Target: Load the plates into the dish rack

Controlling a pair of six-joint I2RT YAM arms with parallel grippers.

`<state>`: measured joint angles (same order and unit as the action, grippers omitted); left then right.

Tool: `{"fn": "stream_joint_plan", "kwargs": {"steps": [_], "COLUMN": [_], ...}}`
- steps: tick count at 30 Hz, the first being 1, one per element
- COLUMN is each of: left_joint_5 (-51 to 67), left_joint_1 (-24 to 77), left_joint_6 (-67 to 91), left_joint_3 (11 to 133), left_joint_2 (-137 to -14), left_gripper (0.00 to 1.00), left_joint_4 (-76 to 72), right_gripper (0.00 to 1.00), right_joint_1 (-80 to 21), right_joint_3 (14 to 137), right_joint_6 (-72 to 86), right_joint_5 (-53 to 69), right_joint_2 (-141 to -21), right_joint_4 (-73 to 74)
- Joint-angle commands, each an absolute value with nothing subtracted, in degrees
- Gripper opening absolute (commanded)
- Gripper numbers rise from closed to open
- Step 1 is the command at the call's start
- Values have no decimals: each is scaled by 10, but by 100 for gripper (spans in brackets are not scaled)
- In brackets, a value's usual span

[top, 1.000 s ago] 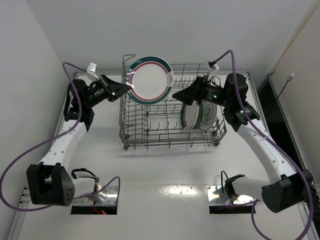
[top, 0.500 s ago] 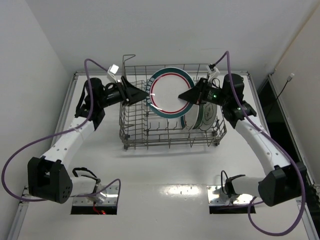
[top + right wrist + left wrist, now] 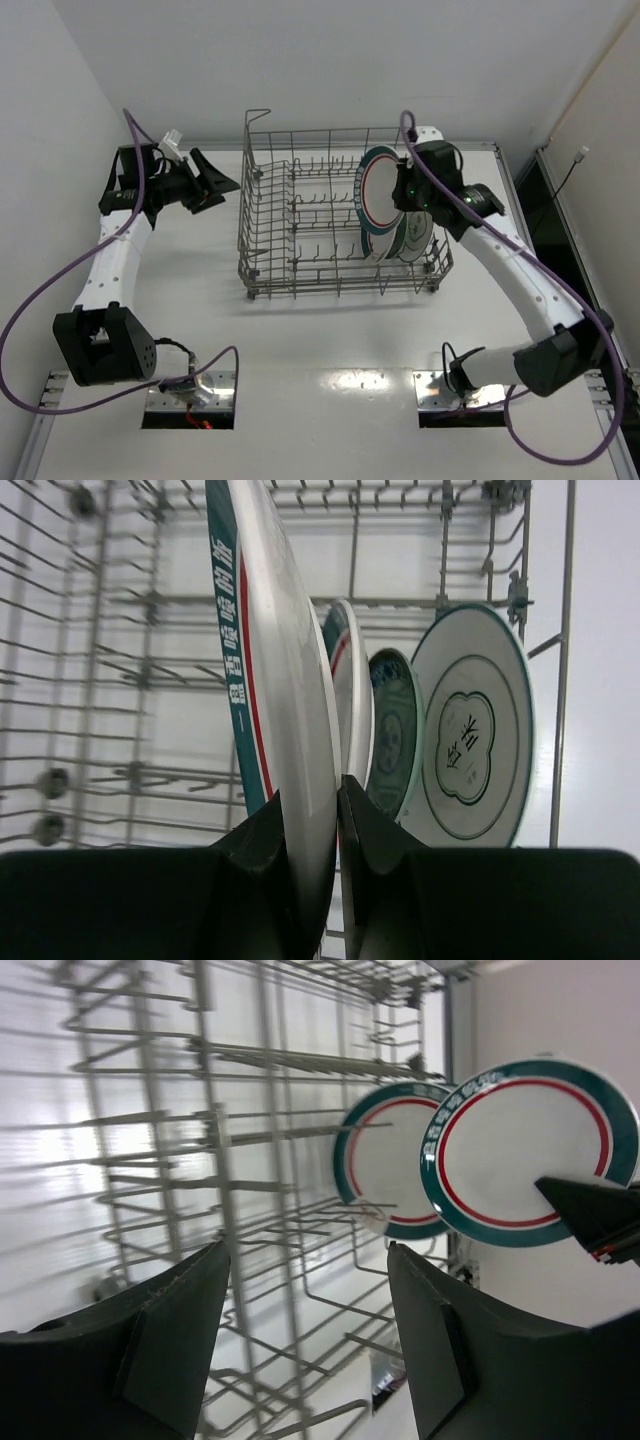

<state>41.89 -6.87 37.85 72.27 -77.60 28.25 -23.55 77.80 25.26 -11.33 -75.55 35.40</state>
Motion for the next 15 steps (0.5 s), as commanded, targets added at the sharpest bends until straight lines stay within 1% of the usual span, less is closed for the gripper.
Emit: {"fn": "stream_joint_plan", "kwargs": {"steps": [1,5,15], "left_joint_5": [401,401,406], "left_joint_1": [-92,-112,-112], "left_joint_6": [340,335,335], "left_joint_3": [737,732,722], "left_joint_2": [-767,-761,-761], "left_gripper": [61,61,61], "left_joint_4": [330,336,331], "right_gripper": [0,0,0], "right_joint_1": [-262,-285,-333], "right_joint_3": [815,820,846], "right_joint_6": [218,218,221], "right_joint_5": [-200,-232,-290], "right_joint_2": [-801,-838,-933], "right_joint_4": [367,367,390]}}
